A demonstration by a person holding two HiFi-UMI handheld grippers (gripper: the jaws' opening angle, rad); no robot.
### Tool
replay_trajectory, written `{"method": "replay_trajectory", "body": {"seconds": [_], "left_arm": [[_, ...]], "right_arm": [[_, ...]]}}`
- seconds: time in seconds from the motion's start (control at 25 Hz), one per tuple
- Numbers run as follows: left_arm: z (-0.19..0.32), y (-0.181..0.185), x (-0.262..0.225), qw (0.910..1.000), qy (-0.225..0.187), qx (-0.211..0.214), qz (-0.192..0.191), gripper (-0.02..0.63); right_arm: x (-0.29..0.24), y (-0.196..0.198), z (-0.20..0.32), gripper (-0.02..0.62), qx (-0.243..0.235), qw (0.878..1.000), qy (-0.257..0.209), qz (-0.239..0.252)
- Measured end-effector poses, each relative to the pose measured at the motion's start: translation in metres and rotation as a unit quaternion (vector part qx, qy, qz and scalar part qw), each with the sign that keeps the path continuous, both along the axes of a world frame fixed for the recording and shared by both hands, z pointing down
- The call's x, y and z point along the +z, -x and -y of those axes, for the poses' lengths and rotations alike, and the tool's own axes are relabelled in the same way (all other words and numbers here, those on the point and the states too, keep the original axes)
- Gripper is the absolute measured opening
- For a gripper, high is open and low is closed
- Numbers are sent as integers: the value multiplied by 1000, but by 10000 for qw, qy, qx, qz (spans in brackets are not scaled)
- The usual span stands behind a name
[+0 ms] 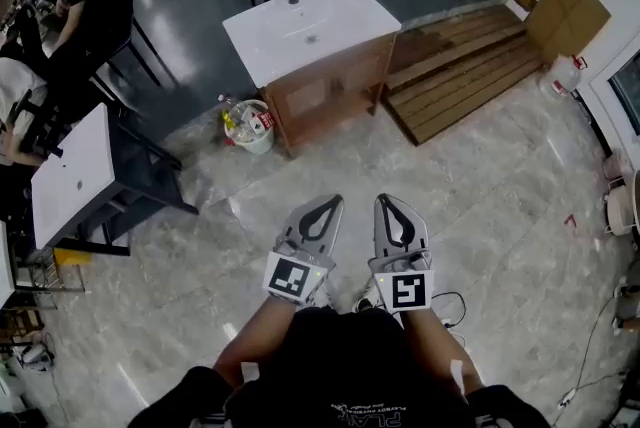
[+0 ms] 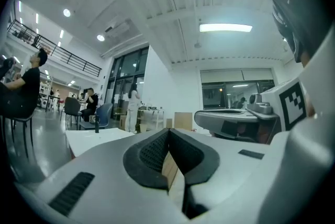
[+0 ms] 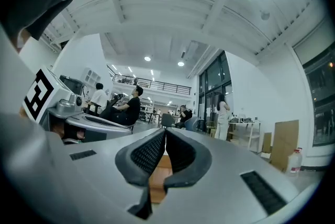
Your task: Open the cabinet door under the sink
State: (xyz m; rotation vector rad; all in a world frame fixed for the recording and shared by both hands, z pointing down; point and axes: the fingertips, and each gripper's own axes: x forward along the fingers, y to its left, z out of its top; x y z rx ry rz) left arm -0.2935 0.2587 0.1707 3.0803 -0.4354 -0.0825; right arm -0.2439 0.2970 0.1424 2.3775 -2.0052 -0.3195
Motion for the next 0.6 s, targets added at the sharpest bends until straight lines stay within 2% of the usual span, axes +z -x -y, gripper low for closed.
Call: {"method": "replay_trajectory", "body": {"seconds": [0.36,0.6], "left_arm": [[27,26,-3,10000,-22,-13,-94,23],[37,18,2,10000,-32,-68,26,23]], "right_arm": [[7,16,21,25,168,9997,84,158],[11,6,33,25,35,9997,141,201]]}}
